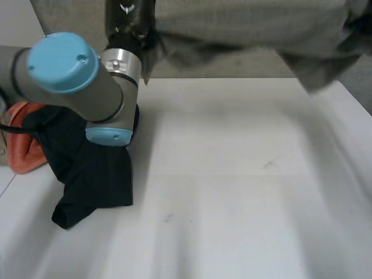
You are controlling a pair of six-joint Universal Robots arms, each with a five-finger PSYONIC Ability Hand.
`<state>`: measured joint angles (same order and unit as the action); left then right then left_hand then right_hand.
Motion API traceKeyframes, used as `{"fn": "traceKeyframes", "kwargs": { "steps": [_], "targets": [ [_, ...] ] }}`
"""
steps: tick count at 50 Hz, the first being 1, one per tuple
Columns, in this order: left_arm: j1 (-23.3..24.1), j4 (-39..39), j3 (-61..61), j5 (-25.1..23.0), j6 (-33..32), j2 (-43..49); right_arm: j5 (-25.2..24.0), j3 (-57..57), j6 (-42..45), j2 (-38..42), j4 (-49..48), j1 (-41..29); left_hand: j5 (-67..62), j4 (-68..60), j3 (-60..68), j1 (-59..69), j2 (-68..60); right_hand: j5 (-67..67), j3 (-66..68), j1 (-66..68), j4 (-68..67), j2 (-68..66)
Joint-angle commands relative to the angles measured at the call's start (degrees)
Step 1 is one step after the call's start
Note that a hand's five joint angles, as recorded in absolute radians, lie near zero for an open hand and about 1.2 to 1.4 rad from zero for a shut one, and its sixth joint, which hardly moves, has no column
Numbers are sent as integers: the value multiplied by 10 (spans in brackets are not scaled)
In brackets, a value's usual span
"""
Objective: Fold the laundry.
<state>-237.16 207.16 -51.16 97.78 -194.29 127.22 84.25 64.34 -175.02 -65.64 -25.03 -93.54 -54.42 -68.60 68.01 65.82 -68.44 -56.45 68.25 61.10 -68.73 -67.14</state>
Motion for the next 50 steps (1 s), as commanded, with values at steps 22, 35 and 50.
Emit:
{"fn": "traceKeyframes", "kwargs": {
  "steps": [22, 35, 50],
  "targets": [
    [27, -134, -401, -9, -33, -99, -67, 146, 220, 44, 380, 39, 365, 407, -401, -379, 405, 395, -412, -341, 417, 401],
    [-15, -202, -320, -47, -2, -120, -95, 211, 266, -68, 360, -2, 436, 478, -472, -450, 476, 416, -434, -363, 439, 423],
    [-24, -264, -193, -53, 28, -33, -12, 177, 311, 69, 324, -67, 461, 503, -497, -475, 502, 435, -453, -382, 458, 442]
  ]
}}
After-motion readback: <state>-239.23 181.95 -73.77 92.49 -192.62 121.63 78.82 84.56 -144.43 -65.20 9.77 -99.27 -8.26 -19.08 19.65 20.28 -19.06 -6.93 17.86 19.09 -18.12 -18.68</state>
